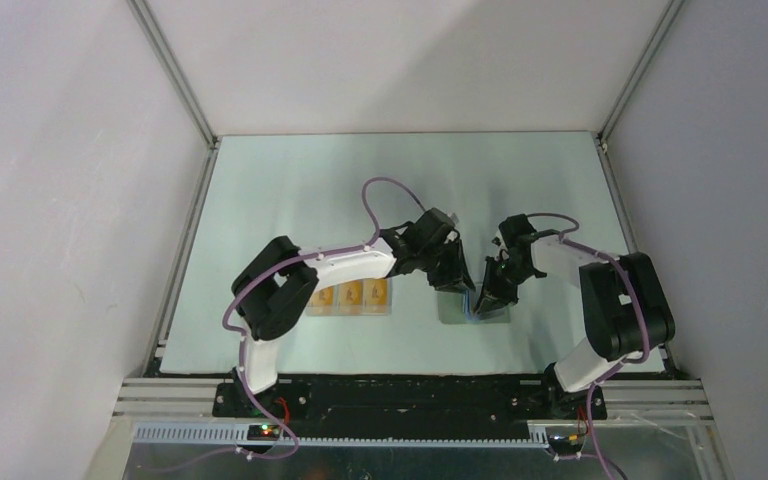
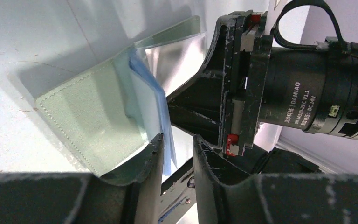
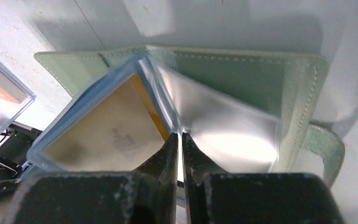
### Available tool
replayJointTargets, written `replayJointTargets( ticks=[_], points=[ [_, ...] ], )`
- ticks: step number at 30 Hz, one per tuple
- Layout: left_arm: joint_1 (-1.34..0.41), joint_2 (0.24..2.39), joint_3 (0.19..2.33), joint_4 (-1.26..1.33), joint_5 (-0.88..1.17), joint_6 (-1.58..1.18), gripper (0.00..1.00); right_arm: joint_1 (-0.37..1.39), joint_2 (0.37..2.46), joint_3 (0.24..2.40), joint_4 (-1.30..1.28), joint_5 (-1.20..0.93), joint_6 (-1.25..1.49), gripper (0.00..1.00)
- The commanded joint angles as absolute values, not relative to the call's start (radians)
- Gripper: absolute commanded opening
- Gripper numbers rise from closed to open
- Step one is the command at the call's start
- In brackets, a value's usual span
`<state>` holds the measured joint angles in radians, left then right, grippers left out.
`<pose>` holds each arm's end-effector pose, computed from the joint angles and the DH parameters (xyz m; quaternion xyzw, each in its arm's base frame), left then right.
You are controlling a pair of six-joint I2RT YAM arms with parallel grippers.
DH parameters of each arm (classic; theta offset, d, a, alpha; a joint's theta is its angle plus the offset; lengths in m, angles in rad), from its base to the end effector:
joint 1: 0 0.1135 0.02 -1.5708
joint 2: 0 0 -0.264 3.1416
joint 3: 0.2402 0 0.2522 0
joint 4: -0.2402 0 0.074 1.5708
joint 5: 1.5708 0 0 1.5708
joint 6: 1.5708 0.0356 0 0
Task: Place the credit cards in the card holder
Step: Turn over the card slot in the card holder.
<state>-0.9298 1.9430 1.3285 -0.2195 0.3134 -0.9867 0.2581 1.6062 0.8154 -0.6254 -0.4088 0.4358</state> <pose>0.2443 -0.3458 0.1873 0.0300 0.9227 -0.3747 0.0854 0.2485 0.0802 0.1400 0.0710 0.9738 0.2160 0.0023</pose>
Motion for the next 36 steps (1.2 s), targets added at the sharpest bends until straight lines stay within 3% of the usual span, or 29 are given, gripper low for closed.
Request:
replayJointTargets(
  ticks=[1, 4, 16, 24, 36],
  points=[
    [-0.939, 1.945, 1.367, -0.202, 0.349, -0.999, 0.34, 0.250, 1.522, 0.837, -0.688, -0.367, 0.428, 0.14],
    [-0.939, 1.971, 1.379, -0.194, 0.365, -1.008, 0.36, 0.229, 1.481, 0.837, -0.714, -0.351, 0.427, 0.21],
    [-0.953, 2.082, 1.402, -0.027, 0.439, -1.093, 0.49, 0.106, 1.299, 0.858, -0.759, -0.321, 0.409, 0.25],
    [-0.965, 2.132, 1.414, -0.009, 0.434, -1.123, 0.56, 0.101, 1.335, 0.863, -0.758, -0.349, 0.386, 0.25],
    [-0.922, 1.945, 1.196, 0.034, 0.310, -1.094, 0.60, 0.192, 1.459, 0.865, -0.688, -0.363, 0.415, 0.25]
  ],
)
